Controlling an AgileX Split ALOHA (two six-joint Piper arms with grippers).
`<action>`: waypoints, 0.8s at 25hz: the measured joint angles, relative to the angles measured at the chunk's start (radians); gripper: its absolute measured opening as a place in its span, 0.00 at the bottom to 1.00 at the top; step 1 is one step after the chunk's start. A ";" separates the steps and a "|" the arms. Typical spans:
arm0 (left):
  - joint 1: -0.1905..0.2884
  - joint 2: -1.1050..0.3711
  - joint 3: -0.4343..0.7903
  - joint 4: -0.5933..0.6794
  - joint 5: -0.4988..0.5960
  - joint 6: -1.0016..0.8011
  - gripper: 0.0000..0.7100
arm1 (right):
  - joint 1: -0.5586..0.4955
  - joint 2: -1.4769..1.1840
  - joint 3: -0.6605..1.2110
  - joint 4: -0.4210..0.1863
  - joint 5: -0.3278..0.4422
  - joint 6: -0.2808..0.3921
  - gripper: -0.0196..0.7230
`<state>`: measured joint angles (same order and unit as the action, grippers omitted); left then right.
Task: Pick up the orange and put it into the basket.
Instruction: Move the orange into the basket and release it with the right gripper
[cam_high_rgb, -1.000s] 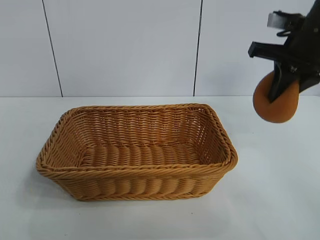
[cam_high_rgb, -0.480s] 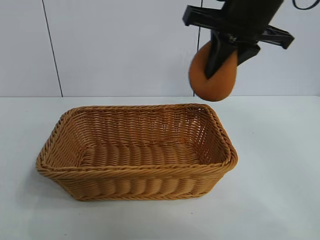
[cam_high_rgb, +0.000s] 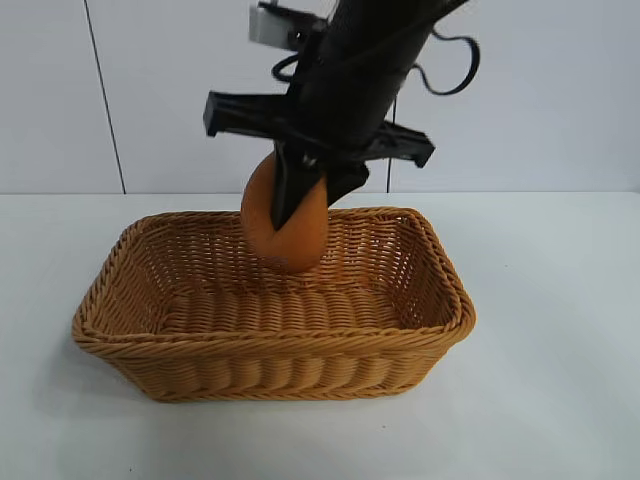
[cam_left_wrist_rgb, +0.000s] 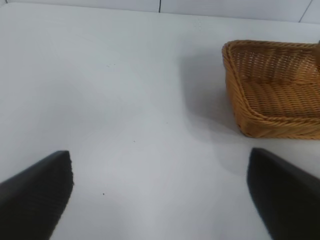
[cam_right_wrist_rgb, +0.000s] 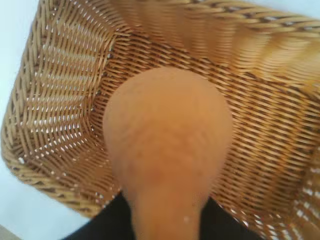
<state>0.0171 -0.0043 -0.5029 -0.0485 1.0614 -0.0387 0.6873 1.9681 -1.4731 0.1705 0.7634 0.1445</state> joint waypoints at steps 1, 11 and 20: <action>0.000 0.000 0.000 0.000 0.000 0.000 0.95 | 0.000 0.025 0.000 0.001 -0.025 0.009 0.14; 0.000 0.000 0.000 0.000 0.000 0.000 0.95 | 0.000 0.157 -0.001 0.003 -0.085 0.022 0.15; 0.000 0.000 0.000 0.000 0.000 0.000 0.95 | 0.000 0.135 -0.001 -0.018 -0.021 0.015 0.78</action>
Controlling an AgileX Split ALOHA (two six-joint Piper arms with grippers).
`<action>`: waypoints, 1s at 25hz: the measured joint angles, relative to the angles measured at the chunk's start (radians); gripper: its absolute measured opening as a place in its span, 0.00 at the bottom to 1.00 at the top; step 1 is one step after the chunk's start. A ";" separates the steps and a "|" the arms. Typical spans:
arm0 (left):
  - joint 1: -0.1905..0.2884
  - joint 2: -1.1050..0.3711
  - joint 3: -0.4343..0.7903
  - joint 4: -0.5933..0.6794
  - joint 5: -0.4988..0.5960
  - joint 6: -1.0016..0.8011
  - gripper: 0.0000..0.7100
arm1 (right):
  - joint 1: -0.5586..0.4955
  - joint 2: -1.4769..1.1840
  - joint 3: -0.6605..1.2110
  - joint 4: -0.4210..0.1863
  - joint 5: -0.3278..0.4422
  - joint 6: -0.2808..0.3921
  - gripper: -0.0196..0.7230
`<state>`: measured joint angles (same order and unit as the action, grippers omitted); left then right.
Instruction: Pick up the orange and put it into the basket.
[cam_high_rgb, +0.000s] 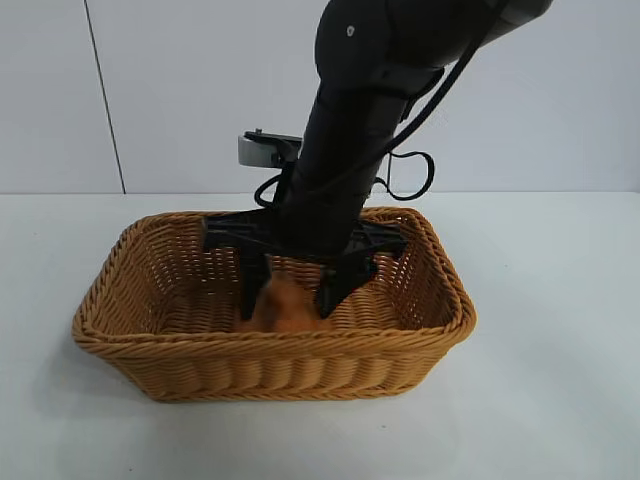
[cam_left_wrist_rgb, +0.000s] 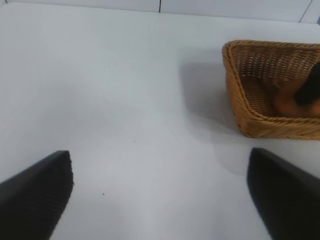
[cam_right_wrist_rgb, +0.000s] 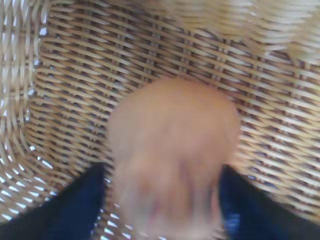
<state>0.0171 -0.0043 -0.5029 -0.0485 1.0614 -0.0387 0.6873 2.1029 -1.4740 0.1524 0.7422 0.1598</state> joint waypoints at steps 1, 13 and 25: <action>0.000 0.000 0.000 0.000 0.000 0.000 0.95 | 0.000 -0.010 0.000 -0.014 0.012 0.001 0.80; 0.000 0.000 0.000 -0.001 -0.003 0.000 0.95 | 0.000 -0.044 -0.300 -0.188 0.442 0.022 0.82; 0.000 0.000 0.000 -0.003 -0.002 0.000 0.95 | -0.062 -0.047 -0.407 -0.242 0.468 -0.012 0.82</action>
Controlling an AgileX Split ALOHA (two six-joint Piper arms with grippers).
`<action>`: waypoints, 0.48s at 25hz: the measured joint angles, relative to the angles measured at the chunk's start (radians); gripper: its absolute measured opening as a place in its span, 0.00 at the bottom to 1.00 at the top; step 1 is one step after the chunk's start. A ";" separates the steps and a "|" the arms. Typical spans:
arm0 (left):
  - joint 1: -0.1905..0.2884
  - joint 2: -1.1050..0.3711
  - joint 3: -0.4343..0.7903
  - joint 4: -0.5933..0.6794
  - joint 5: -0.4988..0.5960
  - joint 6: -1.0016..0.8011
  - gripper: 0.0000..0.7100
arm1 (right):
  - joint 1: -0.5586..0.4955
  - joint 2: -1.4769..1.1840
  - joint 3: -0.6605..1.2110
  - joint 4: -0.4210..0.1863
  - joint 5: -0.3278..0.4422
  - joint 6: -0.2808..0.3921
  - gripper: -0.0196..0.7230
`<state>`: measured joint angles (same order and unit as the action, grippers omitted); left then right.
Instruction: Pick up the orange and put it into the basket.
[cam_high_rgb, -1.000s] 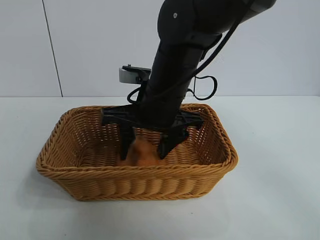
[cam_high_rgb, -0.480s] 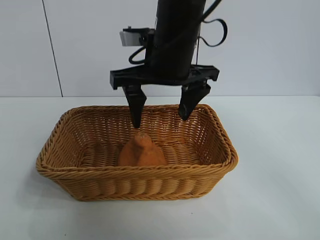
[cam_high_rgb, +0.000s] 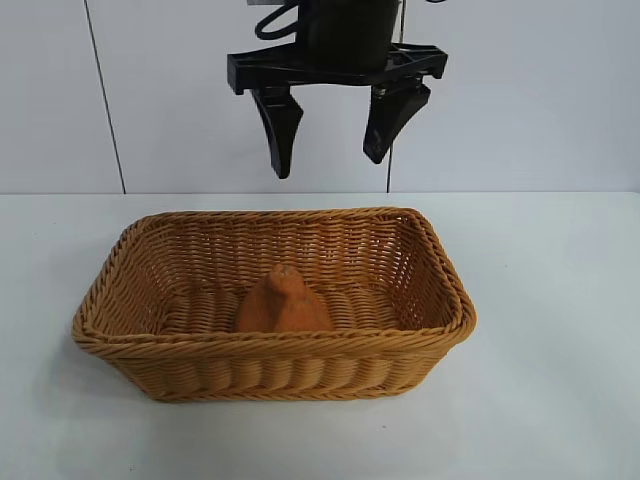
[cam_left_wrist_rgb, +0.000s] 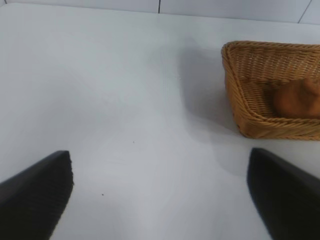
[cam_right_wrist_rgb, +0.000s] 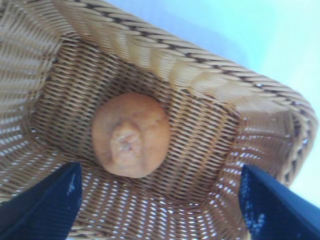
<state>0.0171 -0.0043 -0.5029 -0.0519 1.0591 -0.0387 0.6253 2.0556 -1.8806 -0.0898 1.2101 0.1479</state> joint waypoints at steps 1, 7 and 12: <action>0.000 0.000 0.000 0.000 0.000 0.000 0.95 | -0.026 0.000 0.000 -0.005 0.000 -0.005 0.82; 0.000 0.000 0.000 0.000 0.000 0.000 0.95 | -0.183 0.000 0.000 -0.019 0.000 -0.027 0.82; 0.000 0.000 0.000 0.000 0.000 0.000 0.95 | -0.362 0.000 0.000 -0.024 0.000 -0.038 0.82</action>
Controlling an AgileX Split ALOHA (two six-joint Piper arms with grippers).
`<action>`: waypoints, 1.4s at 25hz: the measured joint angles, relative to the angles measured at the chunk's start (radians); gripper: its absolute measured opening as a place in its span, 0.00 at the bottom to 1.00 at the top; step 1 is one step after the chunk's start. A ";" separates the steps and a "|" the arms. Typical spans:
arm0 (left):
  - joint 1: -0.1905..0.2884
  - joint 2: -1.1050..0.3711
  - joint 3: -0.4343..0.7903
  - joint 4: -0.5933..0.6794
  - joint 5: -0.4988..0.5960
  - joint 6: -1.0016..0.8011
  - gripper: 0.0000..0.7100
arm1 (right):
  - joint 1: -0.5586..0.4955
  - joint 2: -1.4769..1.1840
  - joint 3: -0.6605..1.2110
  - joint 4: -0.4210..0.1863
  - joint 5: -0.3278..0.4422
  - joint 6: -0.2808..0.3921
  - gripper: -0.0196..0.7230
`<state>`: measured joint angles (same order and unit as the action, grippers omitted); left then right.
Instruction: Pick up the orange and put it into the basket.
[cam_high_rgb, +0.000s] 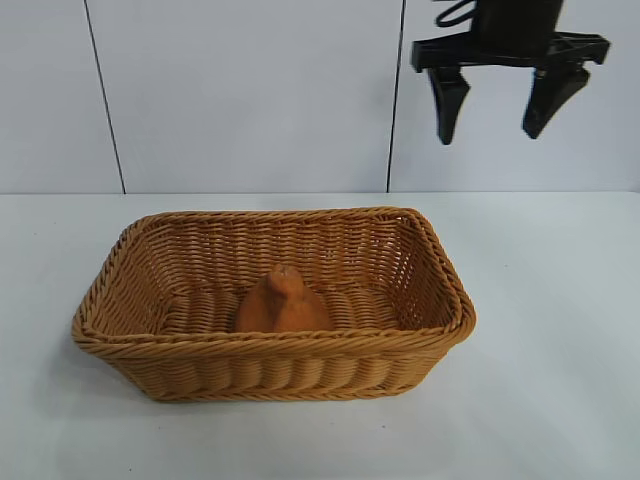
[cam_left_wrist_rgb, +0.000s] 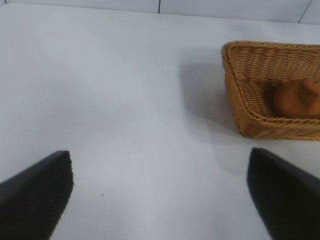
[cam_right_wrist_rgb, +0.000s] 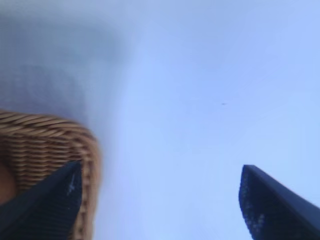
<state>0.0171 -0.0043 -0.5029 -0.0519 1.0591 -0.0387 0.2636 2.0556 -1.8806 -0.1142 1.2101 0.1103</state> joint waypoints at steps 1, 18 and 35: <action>0.000 0.000 0.000 0.000 0.000 0.000 0.95 | -0.032 0.000 0.000 0.000 0.000 -0.001 0.82; 0.000 0.000 0.000 0.000 0.000 0.000 0.95 | -0.210 -0.088 0.225 0.038 0.004 -0.049 0.82; 0.000 0.000 0.000 0.000 0.000 0.001 0.95 | -0.210 -0.706 0.967 0.103 0.008 -0.093 0.82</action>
<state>0.0171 -0.0043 -0.5029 -0.0519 1.0591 -0.0379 0.0537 1.3500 -0.9140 -0.0114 1.2186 0.0172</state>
